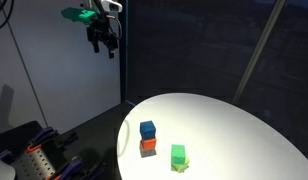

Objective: Put the blue block on the orange block

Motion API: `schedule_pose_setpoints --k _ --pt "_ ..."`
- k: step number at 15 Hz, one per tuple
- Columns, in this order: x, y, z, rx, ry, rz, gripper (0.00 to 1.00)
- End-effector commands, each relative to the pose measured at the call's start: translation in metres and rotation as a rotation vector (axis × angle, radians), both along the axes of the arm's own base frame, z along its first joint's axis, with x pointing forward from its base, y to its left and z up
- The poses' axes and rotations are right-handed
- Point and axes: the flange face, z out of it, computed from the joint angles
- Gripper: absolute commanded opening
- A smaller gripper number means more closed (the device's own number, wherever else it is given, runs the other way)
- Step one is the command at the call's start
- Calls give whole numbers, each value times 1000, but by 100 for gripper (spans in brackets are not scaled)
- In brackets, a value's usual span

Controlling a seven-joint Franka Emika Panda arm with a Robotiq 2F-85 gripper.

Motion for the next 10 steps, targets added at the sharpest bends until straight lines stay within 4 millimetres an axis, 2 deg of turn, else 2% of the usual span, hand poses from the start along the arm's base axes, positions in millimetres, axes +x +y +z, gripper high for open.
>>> schedule_pose_setpoints --k 1,4,10 --pt "0 16 5 -2 5 13 100" --pt "-1 24 6 -2 6 34 100" --pt "-1 23 1 -7 0 48 100"
